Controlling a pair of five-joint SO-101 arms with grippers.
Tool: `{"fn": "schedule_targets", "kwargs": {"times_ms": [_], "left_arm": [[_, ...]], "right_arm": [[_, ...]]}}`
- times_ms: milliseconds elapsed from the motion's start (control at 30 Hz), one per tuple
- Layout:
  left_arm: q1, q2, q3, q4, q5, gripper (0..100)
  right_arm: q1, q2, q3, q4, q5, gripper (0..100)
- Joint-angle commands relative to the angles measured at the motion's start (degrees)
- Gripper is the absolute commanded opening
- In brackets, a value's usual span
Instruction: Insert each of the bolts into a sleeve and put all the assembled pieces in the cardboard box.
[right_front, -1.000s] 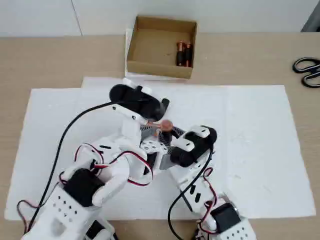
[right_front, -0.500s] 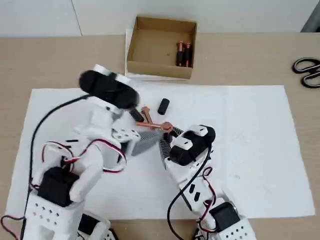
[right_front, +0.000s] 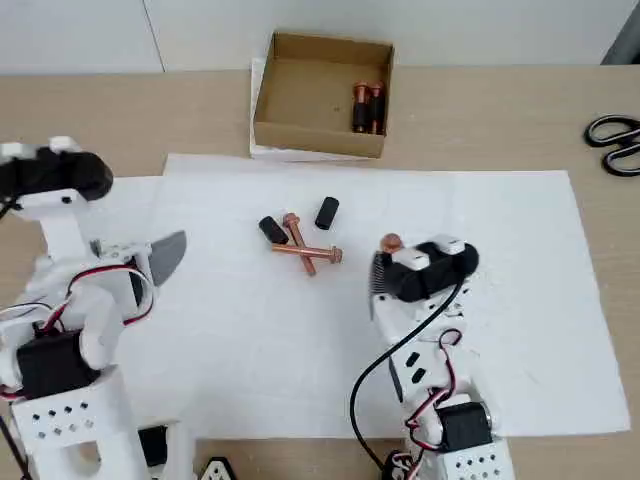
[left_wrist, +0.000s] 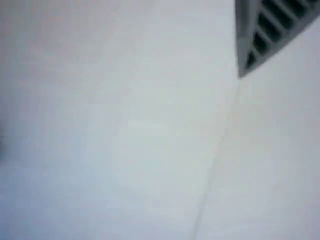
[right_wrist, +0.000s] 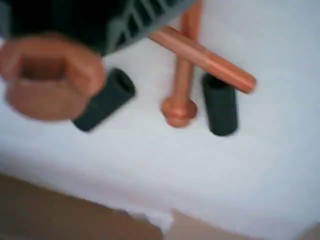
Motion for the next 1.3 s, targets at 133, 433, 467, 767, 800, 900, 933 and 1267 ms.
{"fn": "schedule_targets", "kwargs": {"times_ms": [133, 433, 467, 767, 800, 900, 933, 1267], "left_arm": [[-0.6, -0.8, 0.9, 5.3, -0.1, 36], [-0.8, -0.8, 0.9, 5.6, -0.1, 36], [-0.8, -0.8, 0.9, 5.6, -0.1, 36], [-0.8, -0.8, 2.0, 6.4, -0.1, 36], [-0.8, -0.8, 2.2, 6.3, -0.1, 36], [-0.8, -0.8, 2.2, 6.3, -0.1, 36], [-0.8, -0.8, 2.2, 6.3, -0.1, 36], [-0.8, -0.8, 2.6, 6.3, -0.1, 36]], "right_arm": [[4.1, 4.3, -20.6, 4.3, 4.3, 0.4], [7.3, 50.3, -52.4, -6.4, 5.4, 0.4], [7.2, 56.0, -56.8, -6.8, 5.3, 0.4], [3.9, 103.3, -95.7, -6.9, 2.2, 0.4], [3.1, 107.5, -100.0, -6.9, 2.1, 0.4], [1.5, 119.6, -111.9, -6.9, 2.1, 0.4], [0.7, 123.0, -115.5, -6.9, 2.1, 0.4], [-2.0, 149.8, -143.2, -7.0, 2.4, 0.4]]}}
